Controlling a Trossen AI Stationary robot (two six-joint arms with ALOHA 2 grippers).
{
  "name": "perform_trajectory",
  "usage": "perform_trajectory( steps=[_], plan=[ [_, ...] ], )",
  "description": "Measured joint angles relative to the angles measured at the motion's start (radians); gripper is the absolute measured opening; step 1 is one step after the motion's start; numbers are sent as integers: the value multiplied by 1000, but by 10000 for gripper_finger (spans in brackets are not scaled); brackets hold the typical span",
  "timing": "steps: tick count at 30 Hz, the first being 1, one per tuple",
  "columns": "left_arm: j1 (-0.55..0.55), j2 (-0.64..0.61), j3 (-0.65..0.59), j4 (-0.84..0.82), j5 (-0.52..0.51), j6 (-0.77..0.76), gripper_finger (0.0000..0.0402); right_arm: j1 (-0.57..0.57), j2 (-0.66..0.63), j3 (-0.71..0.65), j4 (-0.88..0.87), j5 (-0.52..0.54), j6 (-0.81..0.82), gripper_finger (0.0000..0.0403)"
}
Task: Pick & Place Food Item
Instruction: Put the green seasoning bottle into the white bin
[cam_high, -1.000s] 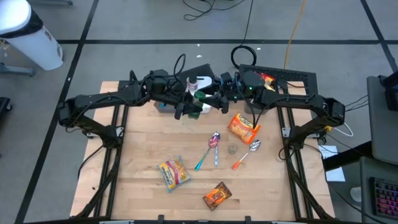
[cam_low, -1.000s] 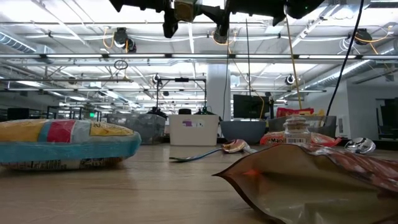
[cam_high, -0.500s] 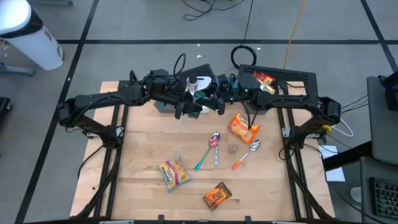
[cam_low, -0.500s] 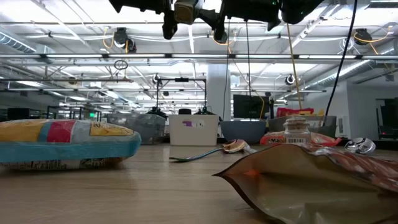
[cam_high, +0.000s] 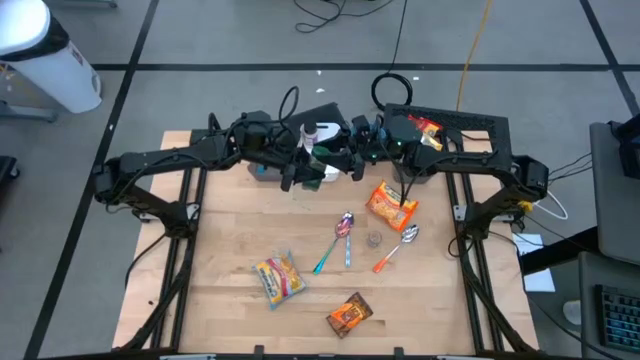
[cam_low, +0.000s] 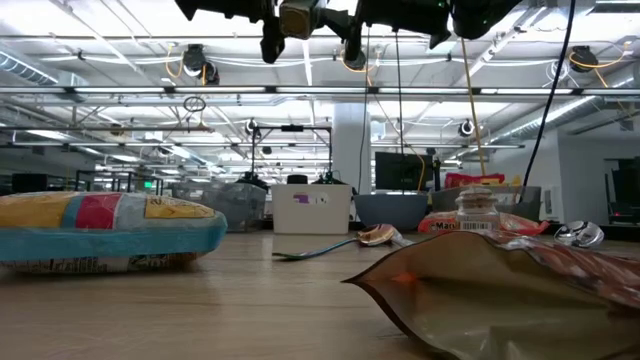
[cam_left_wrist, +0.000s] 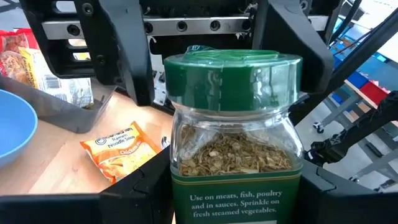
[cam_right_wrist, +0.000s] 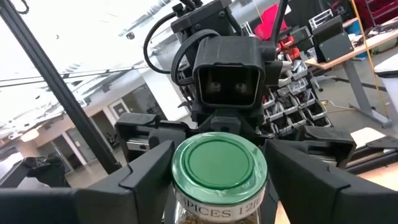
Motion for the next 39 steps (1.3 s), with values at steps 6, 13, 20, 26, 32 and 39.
perform_trajectory(
  steps=[6, 13, 20, 26, 32, 39],
  plan=[
    [0, 0, 0, -1, 0, -1, 208, 0, 0, 0, -4, -2, 1, 225],
    [0, 0, 0, -1, 1, -3, 208, 0, 0, 0, -5, -13, 1, 225],
    [0, 1, 0, -4, 6, -3, 208, 0, 0, 0, -18, -25, -3, 204],
    [0, 1, 0, -4, 6, -7, 208, 0, -1, 0, -29, -26, -2, 205],
    [0, 1, 0, -4, 6, -8, 208, 0, -2, 0, -40, -25, -15, 200],
    [-1, 1, 0, 5, -12, -12, 238, -1, -2, 0, -30, -21, -30, 200]
  ],
)
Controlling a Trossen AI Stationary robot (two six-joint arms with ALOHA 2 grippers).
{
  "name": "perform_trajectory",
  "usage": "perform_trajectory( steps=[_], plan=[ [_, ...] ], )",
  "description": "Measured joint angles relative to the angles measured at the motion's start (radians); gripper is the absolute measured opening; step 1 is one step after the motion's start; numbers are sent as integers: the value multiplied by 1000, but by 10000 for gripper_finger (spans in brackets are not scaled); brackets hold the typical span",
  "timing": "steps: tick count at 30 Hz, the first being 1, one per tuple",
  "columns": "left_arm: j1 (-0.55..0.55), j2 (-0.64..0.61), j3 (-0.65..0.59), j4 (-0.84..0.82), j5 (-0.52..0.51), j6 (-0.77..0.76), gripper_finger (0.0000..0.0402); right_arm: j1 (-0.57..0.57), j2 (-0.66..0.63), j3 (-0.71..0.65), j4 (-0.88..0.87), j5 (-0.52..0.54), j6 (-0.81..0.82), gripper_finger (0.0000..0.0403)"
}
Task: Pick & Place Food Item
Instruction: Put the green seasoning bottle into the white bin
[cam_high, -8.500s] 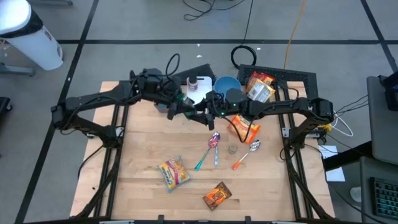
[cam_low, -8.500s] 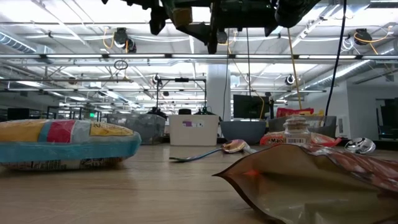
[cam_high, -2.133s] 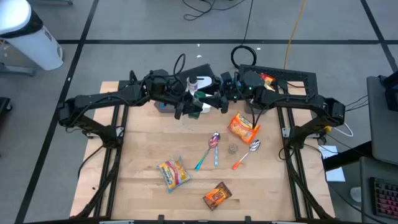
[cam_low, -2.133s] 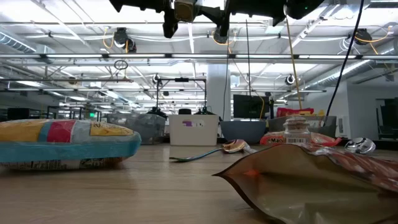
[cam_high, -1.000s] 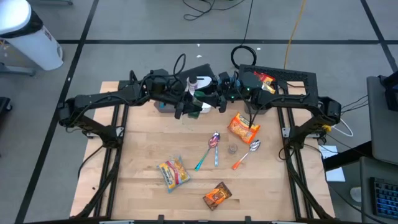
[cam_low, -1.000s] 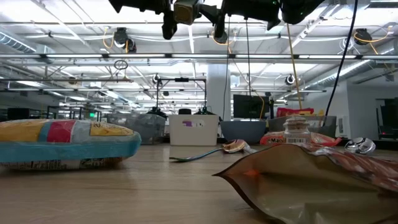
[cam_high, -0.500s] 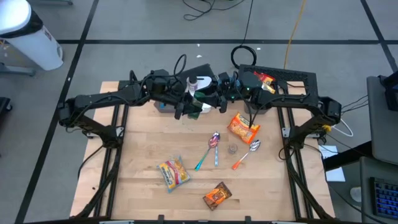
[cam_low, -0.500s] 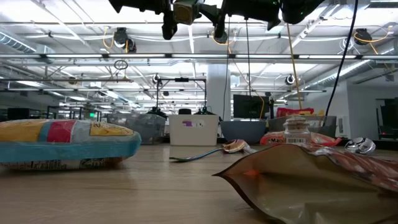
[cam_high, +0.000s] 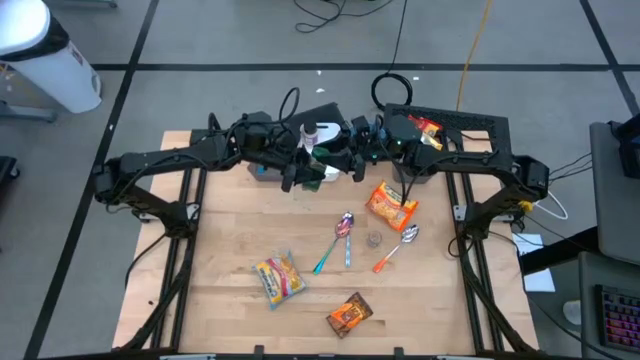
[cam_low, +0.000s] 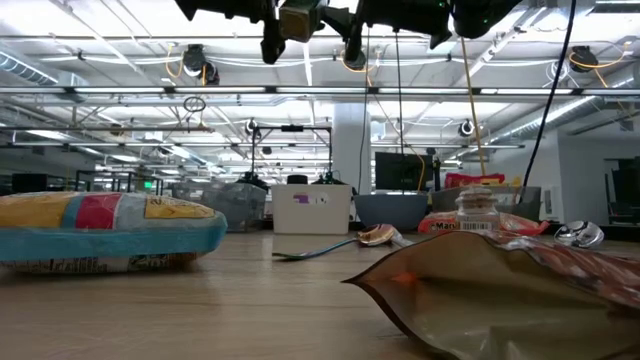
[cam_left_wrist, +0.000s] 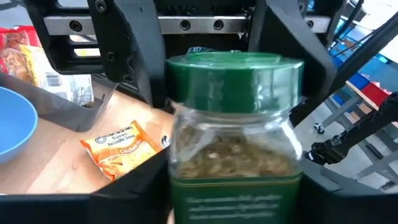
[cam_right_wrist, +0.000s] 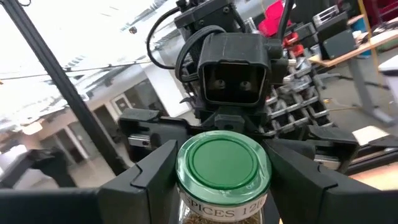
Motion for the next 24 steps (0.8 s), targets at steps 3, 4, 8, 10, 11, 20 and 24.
perform_trajectory(
  steps=[3, 4, 8, 10, 11, 20, 24],
  plan=[
    [3, 0, 0, 5, -2, -2, 284, -1, 2, 0, -7, 2, -5, 200],
    [3, 0, 0, 9, -3, -8, 297, -1, 3, 0, -11, 1, -6, 200],
    [12, 0, 1, 21, -3, -26, 334, -12, 3, -1, -8, -2, -5, 200],
    [19, -1, 1, 26, -3, -26, 344, -19, 2, -1, -6, -2, -4, 200],
    [23, -1, 1, 29, -2, -27, 347, -23, 2, -1, -6, -2, -3, 200],
    [70, -2, 2, 16, 76, -26, 328, -62, -17, -2, 0, -9, 7, 200],
    [105, -2, 2, 4, 105, -23, 314, -85, -18, -2, 1, -14, 22, 200]
  ],
)
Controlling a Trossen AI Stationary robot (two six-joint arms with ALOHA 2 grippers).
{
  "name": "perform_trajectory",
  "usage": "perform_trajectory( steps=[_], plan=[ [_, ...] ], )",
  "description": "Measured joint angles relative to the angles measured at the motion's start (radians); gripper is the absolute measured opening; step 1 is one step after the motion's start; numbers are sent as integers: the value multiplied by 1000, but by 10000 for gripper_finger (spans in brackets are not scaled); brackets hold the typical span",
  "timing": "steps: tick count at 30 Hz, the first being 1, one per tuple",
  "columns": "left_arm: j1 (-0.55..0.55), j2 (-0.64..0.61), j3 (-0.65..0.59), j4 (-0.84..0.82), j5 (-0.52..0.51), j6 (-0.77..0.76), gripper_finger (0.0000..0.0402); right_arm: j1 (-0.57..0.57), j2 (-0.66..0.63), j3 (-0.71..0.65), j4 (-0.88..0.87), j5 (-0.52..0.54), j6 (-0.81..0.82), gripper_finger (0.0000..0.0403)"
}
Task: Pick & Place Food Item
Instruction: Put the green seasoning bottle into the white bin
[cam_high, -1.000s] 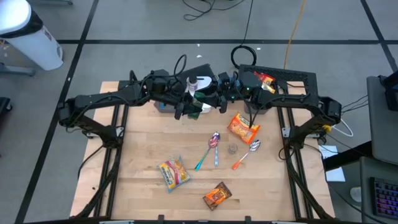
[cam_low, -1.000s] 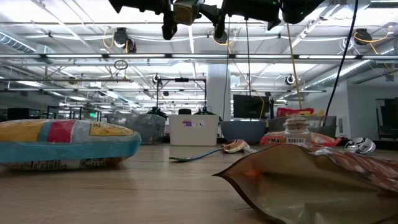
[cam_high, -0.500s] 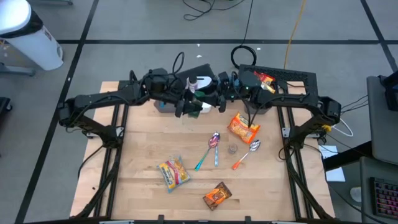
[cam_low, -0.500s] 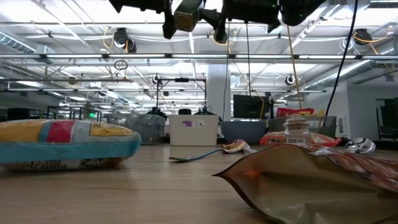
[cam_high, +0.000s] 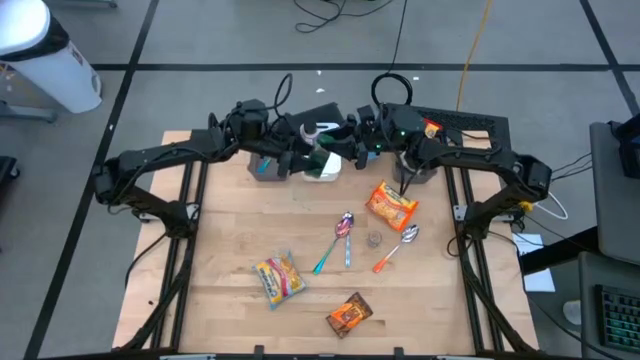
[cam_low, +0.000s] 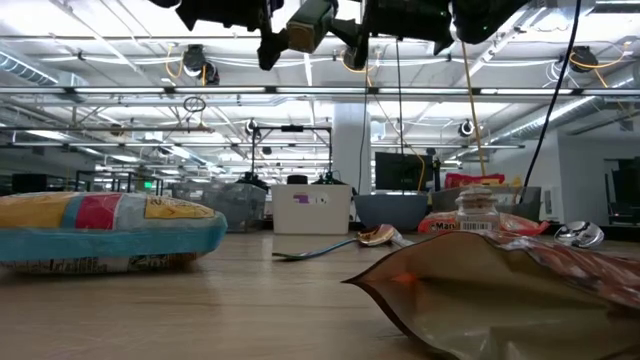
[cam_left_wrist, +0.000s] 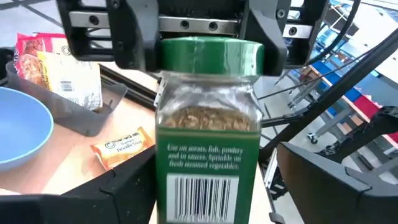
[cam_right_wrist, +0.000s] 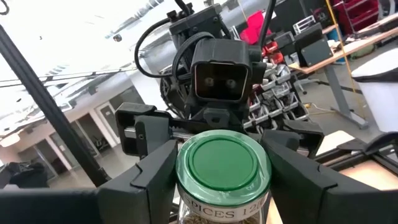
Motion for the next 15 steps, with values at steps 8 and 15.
perform_trajectory(
  steps=[8, 15],
  plan=[
    [97, -15, 0, -6, 124, -7, 297, -33, -1, 1, -13, -19, 3, 200],
    [217, -96, 0, -171, 136, 80, 293, -75, 0, 1, -159, -39, -44, 200]
  ],
)
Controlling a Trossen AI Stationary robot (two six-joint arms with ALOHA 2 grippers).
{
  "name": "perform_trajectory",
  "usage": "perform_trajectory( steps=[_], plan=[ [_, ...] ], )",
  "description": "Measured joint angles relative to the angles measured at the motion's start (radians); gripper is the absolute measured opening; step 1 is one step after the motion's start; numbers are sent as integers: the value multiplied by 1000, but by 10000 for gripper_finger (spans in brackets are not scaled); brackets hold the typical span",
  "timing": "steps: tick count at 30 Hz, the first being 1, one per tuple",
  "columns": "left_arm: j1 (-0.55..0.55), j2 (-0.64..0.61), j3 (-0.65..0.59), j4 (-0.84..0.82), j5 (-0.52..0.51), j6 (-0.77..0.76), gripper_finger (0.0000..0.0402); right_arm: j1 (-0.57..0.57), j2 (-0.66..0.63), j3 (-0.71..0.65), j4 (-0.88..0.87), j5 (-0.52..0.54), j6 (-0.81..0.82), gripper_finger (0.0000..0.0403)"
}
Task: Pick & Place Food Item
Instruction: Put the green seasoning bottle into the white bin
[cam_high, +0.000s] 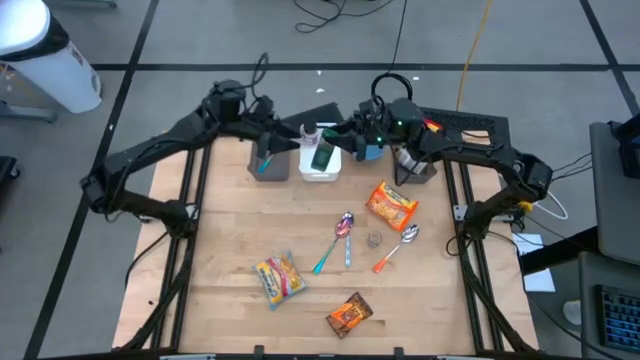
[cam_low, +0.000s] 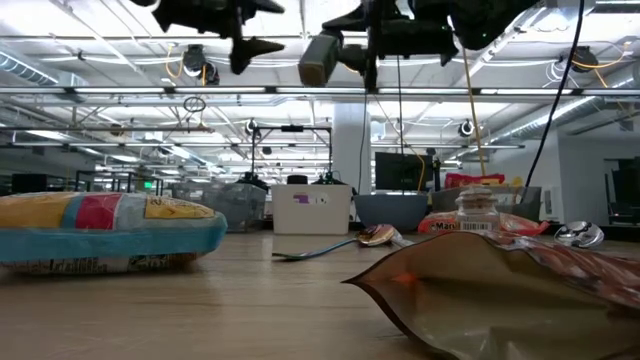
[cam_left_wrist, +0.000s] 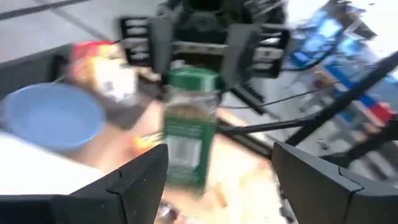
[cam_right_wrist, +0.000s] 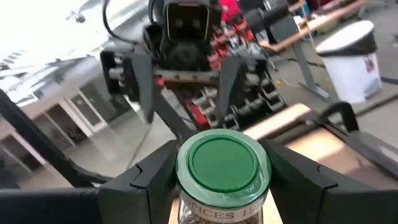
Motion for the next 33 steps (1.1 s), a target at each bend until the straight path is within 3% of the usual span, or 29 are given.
perform_trajectory(
  steps=[5, 13, 25, 33],
  plan=[
    [61, -96, 0, -167, -141, 114, 285, -9, 0, 0, -102, 6, -79, 200],
    [75, -239, -1, -306, -338, 165, 274, -23, 2, 0, -156, 140, -220, 200],
    [20, -306, -1, -310, -412, 127, 271, -48, 180, 150, -195, 245, -364, 200],
    [-42, -304, -1, -362, -447, 108, 255, -48, 251, 169, -211, 316, -485, 200]
  ],
)
